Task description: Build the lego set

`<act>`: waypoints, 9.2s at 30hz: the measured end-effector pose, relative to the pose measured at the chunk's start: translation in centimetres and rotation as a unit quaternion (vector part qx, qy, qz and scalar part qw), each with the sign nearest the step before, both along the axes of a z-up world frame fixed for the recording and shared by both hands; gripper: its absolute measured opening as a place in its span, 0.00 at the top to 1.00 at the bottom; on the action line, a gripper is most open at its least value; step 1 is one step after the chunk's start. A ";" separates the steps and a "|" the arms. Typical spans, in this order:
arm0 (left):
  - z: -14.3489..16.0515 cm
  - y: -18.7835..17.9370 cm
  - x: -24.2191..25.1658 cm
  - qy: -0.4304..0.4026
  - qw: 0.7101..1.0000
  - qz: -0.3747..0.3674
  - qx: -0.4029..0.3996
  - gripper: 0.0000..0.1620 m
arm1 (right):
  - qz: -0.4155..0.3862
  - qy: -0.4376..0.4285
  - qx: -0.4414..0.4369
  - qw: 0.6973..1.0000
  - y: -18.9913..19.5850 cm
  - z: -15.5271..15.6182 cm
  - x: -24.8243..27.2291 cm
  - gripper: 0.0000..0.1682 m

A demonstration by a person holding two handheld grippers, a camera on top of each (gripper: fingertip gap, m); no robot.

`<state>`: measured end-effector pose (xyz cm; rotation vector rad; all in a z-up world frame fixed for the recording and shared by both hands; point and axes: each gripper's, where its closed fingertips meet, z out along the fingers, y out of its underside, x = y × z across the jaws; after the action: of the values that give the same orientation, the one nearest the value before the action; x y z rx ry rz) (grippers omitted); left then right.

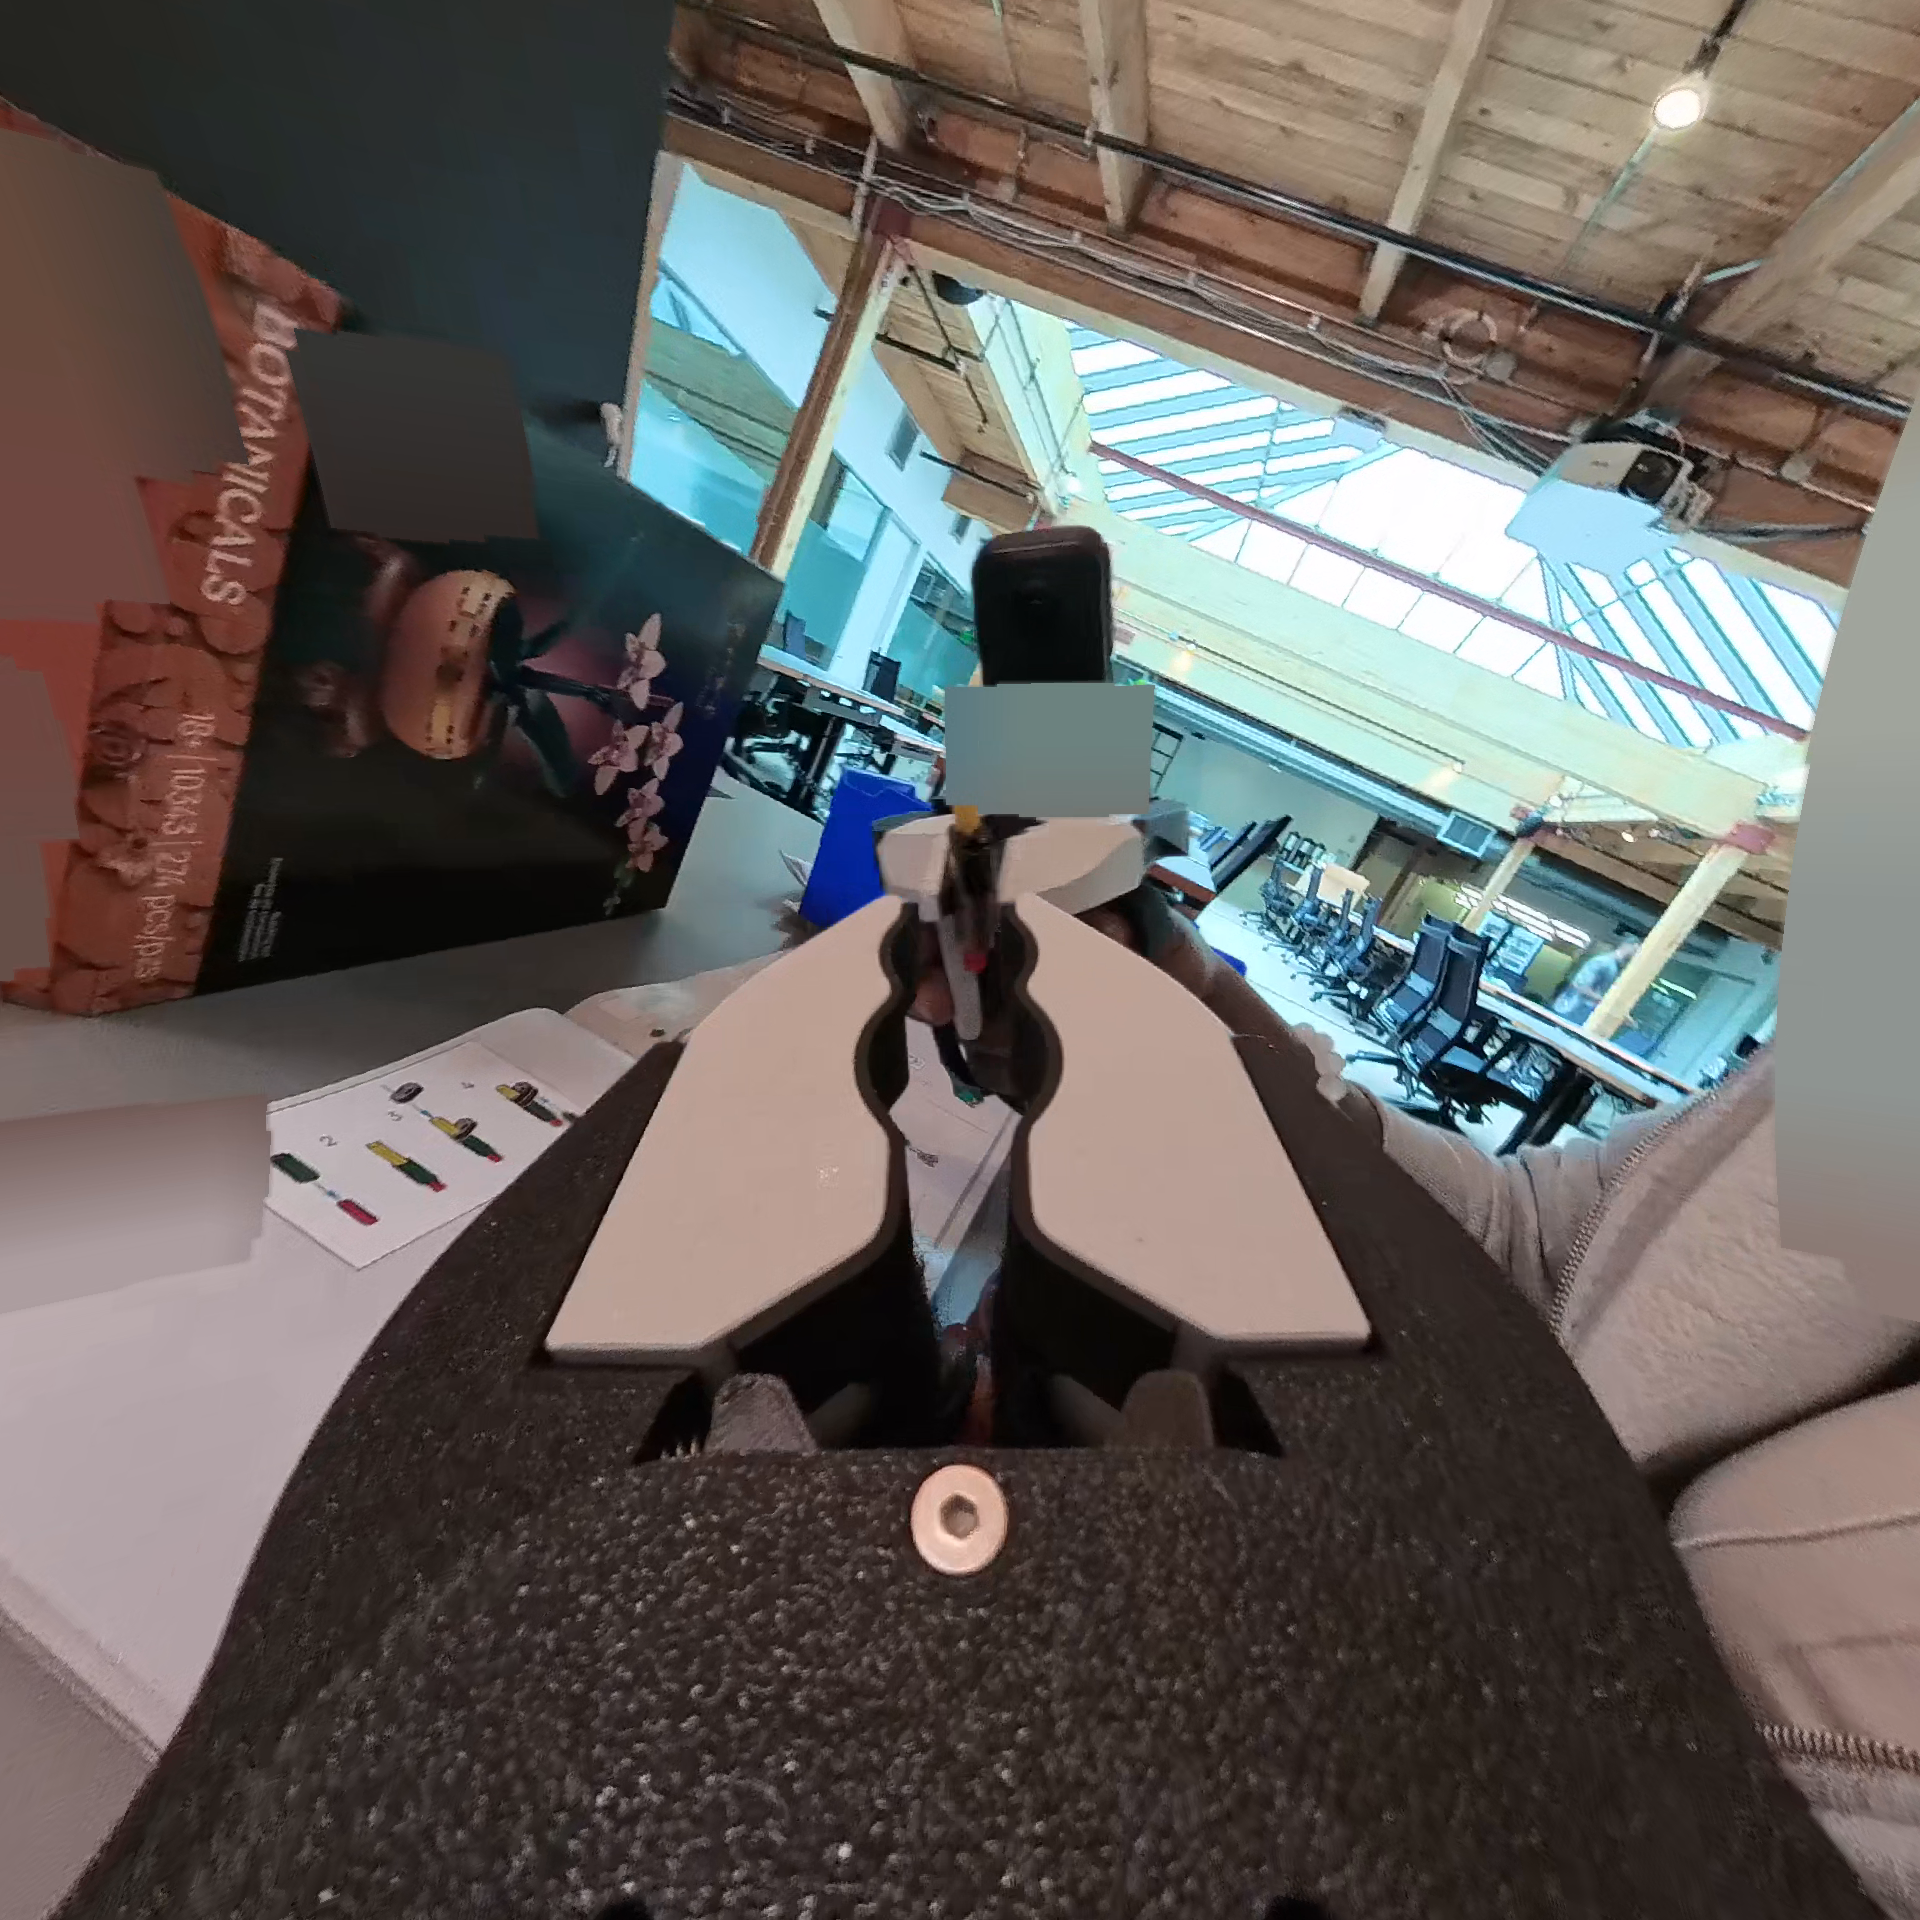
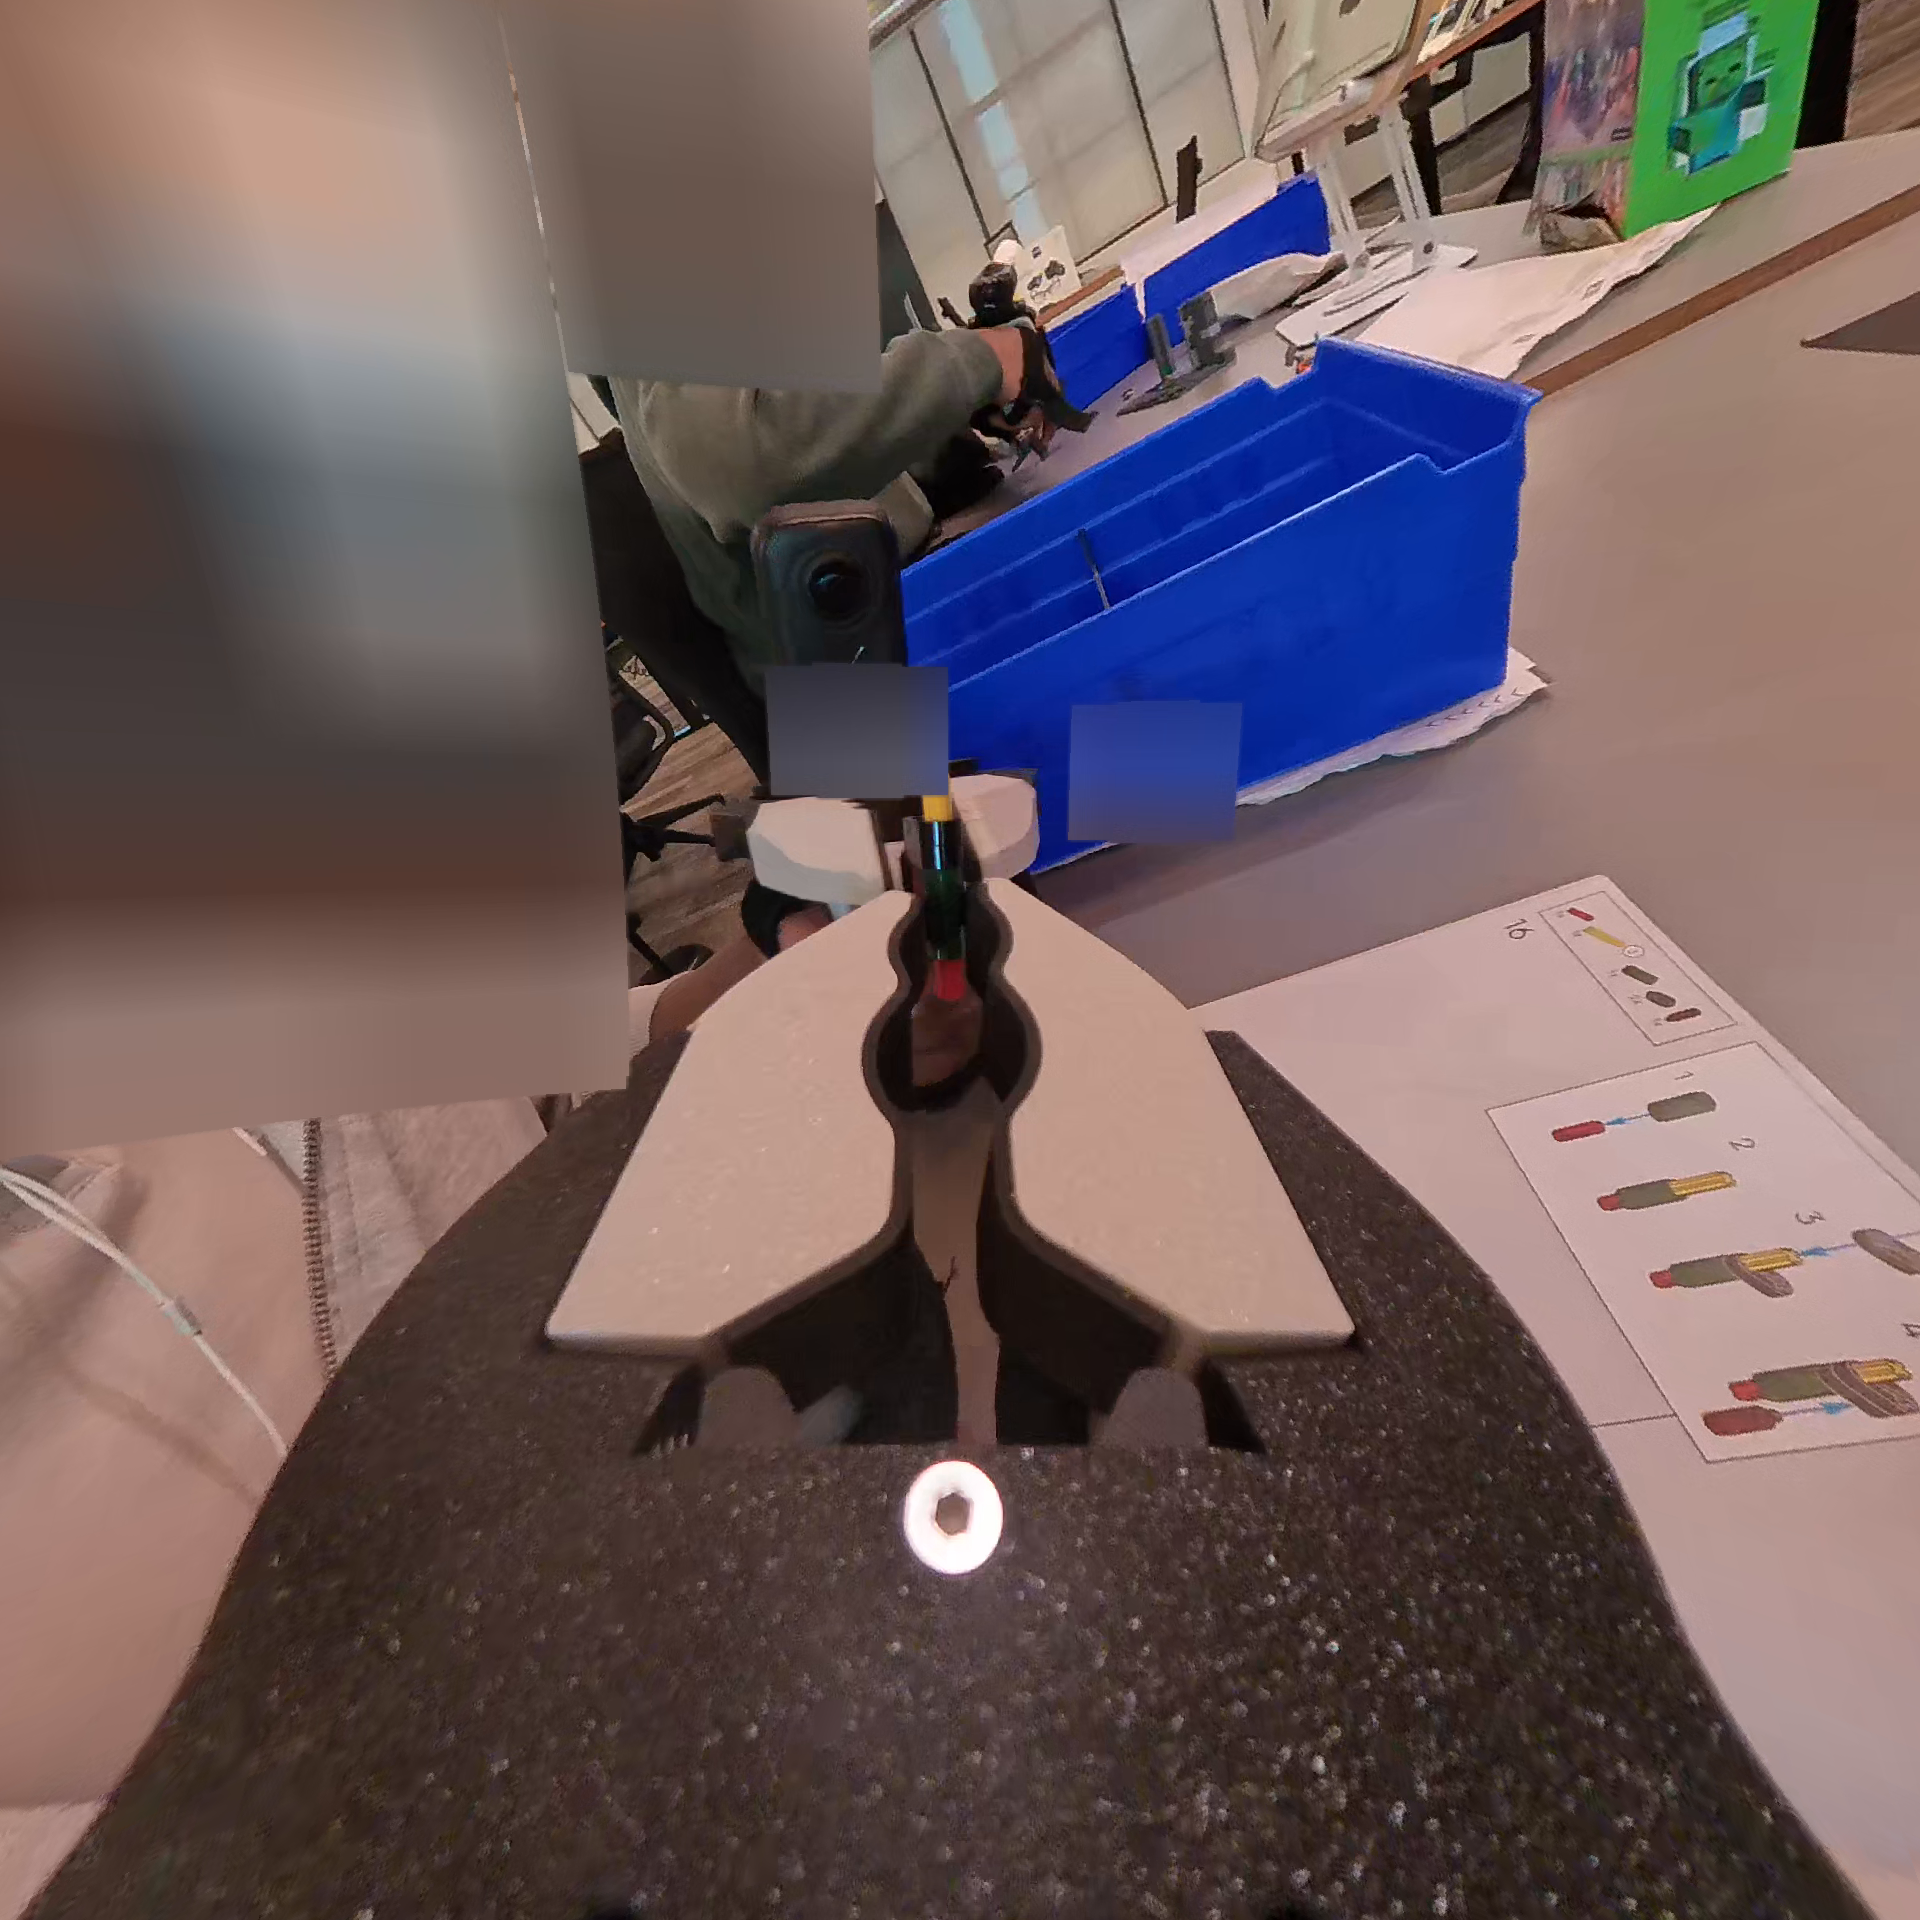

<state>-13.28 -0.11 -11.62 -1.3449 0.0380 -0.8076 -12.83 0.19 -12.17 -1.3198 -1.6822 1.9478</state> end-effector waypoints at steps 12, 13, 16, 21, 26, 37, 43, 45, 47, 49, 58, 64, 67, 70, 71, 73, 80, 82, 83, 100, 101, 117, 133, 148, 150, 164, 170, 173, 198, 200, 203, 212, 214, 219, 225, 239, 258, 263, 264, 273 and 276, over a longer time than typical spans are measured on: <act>0.9 -0.8 0.3 0.000 0.999 -0.021 0.034 0.97 | 0.049 -0.005 0.053 0.997 -1.3 0.5 1.1 0.86; 1.0 -0.9 0.3 0.000 0.999 -0.024 0.036 0.97 | 0.048 0.001 0.074 0.996 -1.2 0.9 1.2 0.84; 0.8 -1.0 1.1 0.017 0.998 -0.048 0.034 0.97 | 0.054 0.003 0.185 0.981 -0.7 1.5 1.5 0.83; -0.6 -1.2 3.5 0.105 0.991 -0.079 0.020 0.97 | 0.156 -0.094 0.391 0.902 -1.1 -0.3 3.4 0.84; -1.1 -1.3 4.3 0.130 0.987 -0.092 0.016 0.97 | 0.191 -0.127 0.424 0.876 -1.9 -1.0 3.6 0.91; -0.5 -0.2 1.9 0.089 0.996 -0.025 0.008 0.93 | 0.071 -0.113 0.400 0.907 -1.0 1.0 5.5 0.96; -1.3 1.0 -2.7 0.140 0.979 0.150 -0.022 0.92 | -0.034 -0.133 0.326 0.935 -0.6 -0.4 8.6 0.96; -0.7 0.7 -3.6 0.168 0.966 0.199 -0.001 0.92 | -0.067 -0.128 0.303 0.942 -1.0 -1.0 9.1 0.96; -0.4 0.5 -4.8 0.172 0.955 0.242 0.003 0.93 | -0.098 -0.119 0.287 0.945 -1.2 -1.4 9.4 0.96; -0.6 0.5 -5.6 0.171 0.950 0.260 -0.011 0.93 | -0.120 -0.117 0.260 0.951 -1.3 -1.6 9.6 0.96; -1.2 0.9 -4.7 0.190 0.951 0.245 -0.024 0.93 | -0.158 -0.129 0.236 0.950 -1.1 -1.8 10.0 0.96; -1.2 0.9 -4.6 0.175 0.956 0.235 -0.026 0.93 | -0.169 -0.141 0.228 0.949 -0.9 -2.5 9.7 0.96; -1.3 1.0 -4.5 0.172 0.958 0.230 -0.028 0.93 | -0.179 -0.144 0.215 0.949 -0.7 -2.5 9.7 0.96; -1.4 1.0 -4.5 0.173 0.957 0.229 -0.030 0.93 | -0.187 -0.152 0.199 0.950 -0.7 -2.7 9.8 0.96; -1.4 1.0 -4.5 0.174 0.957 0.230 -0.029 0.93 | -0.188 -0.155 0.192 0.951 -0.7 -2.7 9.9 0.96; -1.4 1.0 -4.5 0.174 0.957 0.229 -0.030 0.93 | -0.192 -0.162 0.187 0.950 -0.8 -2.9 10.0 0.96; -1.7 1.0 -4.1 0.193 0.954 0.226 -0.035 0.93 | -0.199 -0.190 0.208 0.939 -1.3 -3.5 10.1 0.96; -2.2 1.1 -3.5 0.211 0.954 0.207 -0.041 0.93 | -0.198 -0.200 0.230 0.931 -1.5 -3.7 10.2 0.96; -2.6 1.1 -2.5 0.228 0.956 0.177 -0.046 0.93 | -0.197 -0.205 0.242 0.928 -1.5 -3.8 10.2 0.96; -6.4 -3.4 8.8 0.329 0.924 -0.186 -0.060 0.73 | -0.140 -0.305 0.364 0.869 -2.1 -5.0 9.8 0.96; -6.4 -3.4 8.9 0.329 0.924 -0.185 -0.061 0.72 | -0.139 -0.310 0.369 0.865 -2.1 -5.0 9.7 0.96; -4.2 -1.4 5.1 0.276 0.957 -0.077 -0.031 0.61 | -0.163 -0.297 0.371 0.865 -2.1 -5.0 9.7 0.96; -7.4 -1.4 10.2 0.351 0.924 -0.138 -0.065 0.36 | -0.137 -0.242 0.351 0.894 -2.2 -5.0 9.5 0.96; -8.2 -1.6 10.4 0.344 0.928 0.003 -0.141 0.47 | -0.070 -0.212 0.370 0.902 -2.3 -5.0 9.3 0.96; -8.2 -1.3 10.4 0.331 0.927 0.059 -0.165 0.47 | -0.061 -0.212 0.374 0.901 -1.9 -5.0 9.3 0.96; -8.2 -1.2 10.3 0.352 0.914 0.111 -0.166 0.49 | -0.106 -0.233 0.379 0.890 -1.3 -5.1 9.4 0.96; -8.2 -1.1 10.3 0.362 0.911 0.109 -0.163 0.50 | -0.126 -0.241 0.382 0.883 -1.3 -5.1 9.6 0.96; -8.2 -1.0 10.3 0.366 0.909 0.119 -0.162 0.50 | -0.130 -0.252 0.383 0.879 -1.3 -5.1 9.6 0.96; -8.1 -1.2 10.3 0.366 0.909 0.119 -0.159 0.51 | -0.143 -0.259 0.387 0.873 -1.0 -5.3 9.5 0.90; -8.2 -1.2 10.3 0.366 0.910 0.118 -0.159 0.51 | -0.135 -0.265 0.391 0.871 -1.1 -5.3 9.6 0.89; -8.2 -1.2 10.3 0.365 0.910 0.117 -0.159 0.51 | -0.125 -0.260 0.393 0.873 -1.3 -5.1 9.6 0.91; -8.2 -1.2 10.3 0.365 0.910 0.116 -0.159 0.51 | -0.106 -0.264 0.390 0.876 -1.4 -5.0 9.2 0.96; -8.2 -1.2 10.3 0.365 0.910 0.116 -0.159 0.51 | -0.102 -0.266 0.392 0.874 -1.5 -5.0 9.3 0.96; -8.1 -1.3 10.2 0.365 0.910 0.118 -0.160 0.51 | -0.094 -0.270 0.407 0.867 -1.6 -5.0 9.2 0.96; -8.2 -1.2 10.2 0.365 0.909 0.118 -0.160 0.51 | -0.091 -0.274 0.413 0.864 -1.5 -5.0 9.3 0.96; -8.2 -1.3 10.2 0.363 0.910 0.117 -0.161 0.51 | -0.083 -0.271 0.417 0.864 -1.5 -5.2 9.3 0.96; -8.2 -1.2 10.1 0.354 0.914 0.110 -0.165 0.51 | -0.115 -0.219 0.315 0.916 -0.5 -3.0 9.9 0.80; -8.2 -1.2 10.1 0.355 0.914 0.111 -0.164 0.51 | -0.123 -0.219 0.380 0.890 -1.2 -4.1 9.3 0.88; -8.2 -1.2 10.1 0.355 0.914 0.111 -0.164 0.51 | -0.125 -0.217 0.395 0.884 -1.1 -4.2 9.1 0.90; -8.2 -1.3 10.1 0.358 0.912 0.113 -0.163 0.51 | -0.109 -0.246 0.398 0.877 -1.5 -4.9 9.0 0.96; -8.2 -1.3 10.1 0.358 0.912 0.115 -0.164 0.51 | -0.113 -0.256 0.421 0.863 -1.5 -4.9 8.9 0.96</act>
<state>-3.21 -1.36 -19.80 -1.8688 0.3271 -0.0854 -3.91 -1.30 -17.08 -1.5855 -2.0949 0.5623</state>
